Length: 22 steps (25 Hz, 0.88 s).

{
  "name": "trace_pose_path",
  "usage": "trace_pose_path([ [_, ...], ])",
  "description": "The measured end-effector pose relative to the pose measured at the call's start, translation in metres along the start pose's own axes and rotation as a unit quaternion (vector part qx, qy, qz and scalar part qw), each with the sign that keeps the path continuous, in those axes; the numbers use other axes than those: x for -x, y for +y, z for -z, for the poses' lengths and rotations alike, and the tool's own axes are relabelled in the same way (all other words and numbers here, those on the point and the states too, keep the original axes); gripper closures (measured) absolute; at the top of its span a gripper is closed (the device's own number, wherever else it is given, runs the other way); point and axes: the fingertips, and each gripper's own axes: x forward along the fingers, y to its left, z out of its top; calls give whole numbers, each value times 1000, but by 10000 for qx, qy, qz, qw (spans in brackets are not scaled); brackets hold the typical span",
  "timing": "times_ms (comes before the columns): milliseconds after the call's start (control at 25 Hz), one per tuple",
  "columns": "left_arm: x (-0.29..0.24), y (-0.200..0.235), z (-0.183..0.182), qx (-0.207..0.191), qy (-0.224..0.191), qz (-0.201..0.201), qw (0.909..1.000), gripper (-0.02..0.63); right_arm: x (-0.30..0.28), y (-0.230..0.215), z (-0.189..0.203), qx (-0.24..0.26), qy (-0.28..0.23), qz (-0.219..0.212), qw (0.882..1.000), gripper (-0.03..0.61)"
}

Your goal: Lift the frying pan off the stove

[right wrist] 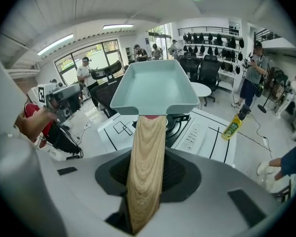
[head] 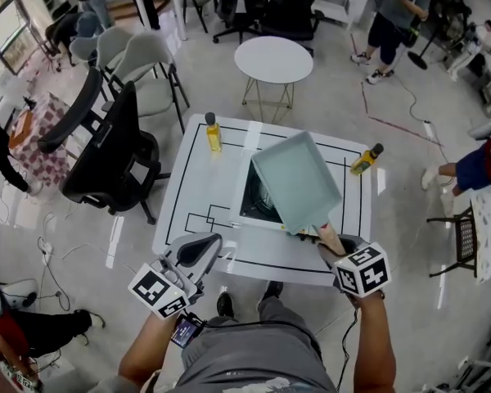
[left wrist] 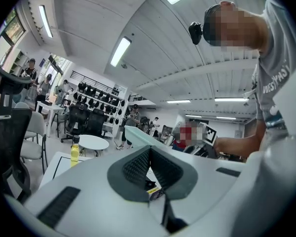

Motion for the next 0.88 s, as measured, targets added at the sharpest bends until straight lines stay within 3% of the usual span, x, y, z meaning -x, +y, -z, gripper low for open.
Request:
trace_pose_path([
  [520,8,5,-14,47,-160,120,9998,617,41,14,-27,-523,-678,-277,9959,466],
  [880,9,12,-17,81,-214,75,9997,617,37,14,-29,-402,-764,-270,9959,466],
])
